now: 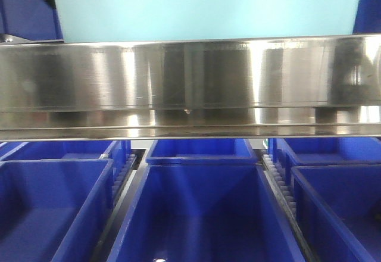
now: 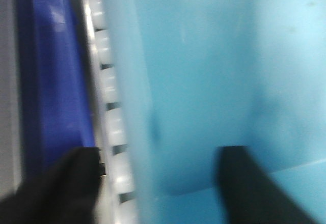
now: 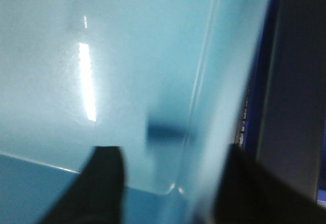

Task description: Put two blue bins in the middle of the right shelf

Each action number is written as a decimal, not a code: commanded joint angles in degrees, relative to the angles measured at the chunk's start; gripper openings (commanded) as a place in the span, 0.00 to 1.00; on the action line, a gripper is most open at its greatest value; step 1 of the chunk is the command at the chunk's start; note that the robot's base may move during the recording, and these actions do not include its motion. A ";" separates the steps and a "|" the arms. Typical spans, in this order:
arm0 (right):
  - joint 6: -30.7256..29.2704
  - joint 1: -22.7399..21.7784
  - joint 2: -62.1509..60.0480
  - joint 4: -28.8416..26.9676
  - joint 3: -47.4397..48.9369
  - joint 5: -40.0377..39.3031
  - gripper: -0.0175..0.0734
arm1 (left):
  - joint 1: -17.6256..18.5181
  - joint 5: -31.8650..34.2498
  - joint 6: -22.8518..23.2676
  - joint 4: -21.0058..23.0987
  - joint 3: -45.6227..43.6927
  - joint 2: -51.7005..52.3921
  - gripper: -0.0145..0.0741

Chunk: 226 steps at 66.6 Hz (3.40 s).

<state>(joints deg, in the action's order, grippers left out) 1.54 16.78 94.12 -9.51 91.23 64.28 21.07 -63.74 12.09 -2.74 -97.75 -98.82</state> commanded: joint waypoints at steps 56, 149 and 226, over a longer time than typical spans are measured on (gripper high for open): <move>0.11 0.37 -9.29 0.31 0.49 -11.99 0.02 | 0.22 1.97 0.11 -0.09 -4.20 6.33 0.04; 0.11 0.37 -10.75 0.54 12.31 -12.43 0.02 | 0.34 3.18 0.11 -0.37 -16.18 9.80 0.04; 0.11 0.37 -10.75 0.54 12.31 -12.43 0.02 | 0.34 3.28 0.11 -0.60 -16.18 9.80 0.04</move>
<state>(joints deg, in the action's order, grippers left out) 1.71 17.04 83.86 -8.51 102.59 56.87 20.83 -64.34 13.17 -4.87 -112.94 -90.42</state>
